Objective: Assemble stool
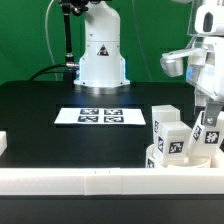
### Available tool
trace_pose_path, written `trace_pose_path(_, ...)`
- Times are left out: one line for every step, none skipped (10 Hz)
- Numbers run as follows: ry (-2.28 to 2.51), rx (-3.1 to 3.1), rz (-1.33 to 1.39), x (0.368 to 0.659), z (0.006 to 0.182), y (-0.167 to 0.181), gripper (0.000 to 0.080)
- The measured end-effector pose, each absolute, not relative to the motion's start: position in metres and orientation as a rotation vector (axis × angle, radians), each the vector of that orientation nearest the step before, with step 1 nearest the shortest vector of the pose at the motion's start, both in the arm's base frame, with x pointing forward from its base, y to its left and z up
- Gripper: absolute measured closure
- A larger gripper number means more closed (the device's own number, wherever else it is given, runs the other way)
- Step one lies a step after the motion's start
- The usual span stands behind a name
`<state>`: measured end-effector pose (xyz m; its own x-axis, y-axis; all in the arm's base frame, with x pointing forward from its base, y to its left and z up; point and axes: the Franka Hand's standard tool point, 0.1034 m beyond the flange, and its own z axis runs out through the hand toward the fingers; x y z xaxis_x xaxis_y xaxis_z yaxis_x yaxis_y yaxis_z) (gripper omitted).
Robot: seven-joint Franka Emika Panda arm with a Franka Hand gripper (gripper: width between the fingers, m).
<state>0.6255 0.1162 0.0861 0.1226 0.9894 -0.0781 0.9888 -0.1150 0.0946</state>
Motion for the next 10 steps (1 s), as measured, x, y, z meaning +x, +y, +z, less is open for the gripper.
trace_pose_path(1.971, 2.286, 0.009, 0.6255, 0.0861, 0.1159, 0.0464)
trace_pose_path(1.97, 2.287, 0.009, 0.6256, 0.0861, 0.1154, 0.0464)
trace_pose_path(1.916, 2.333, 0.013, 0.6256, 0.0861, 0.1154, 0.0464)
trace_pose_path(1.757, 2.462, 0.024, 0.6252, 0.0859, 0.1147, 0.0464)
trace_pose_path(1.64, 2.542, 0.031, 0.6252, 0.0858, 0.1139, 0.0464)
trace_pose_path(1.448, 2.664, 0.044, 0.6248, 0.0856, 0.114, 0.0464)
trace_pose_path(1.297, 2.748, 0.052, 0.6245, 0.0855, 0.1141, 0.0464)
trace_pose_path(1.226, 2.782, 0.057, 0.6244, 0.0854, 0.1143, 0.0462)
trace_pose_path(1.141, 2.819, 0.061, 0.6244, 0.0854, 0.1144, 0.0462)
trace_pose_path(1.022, 2.866, 0.068, 0.6244, 0.0854, 0.1145, 0.0462)
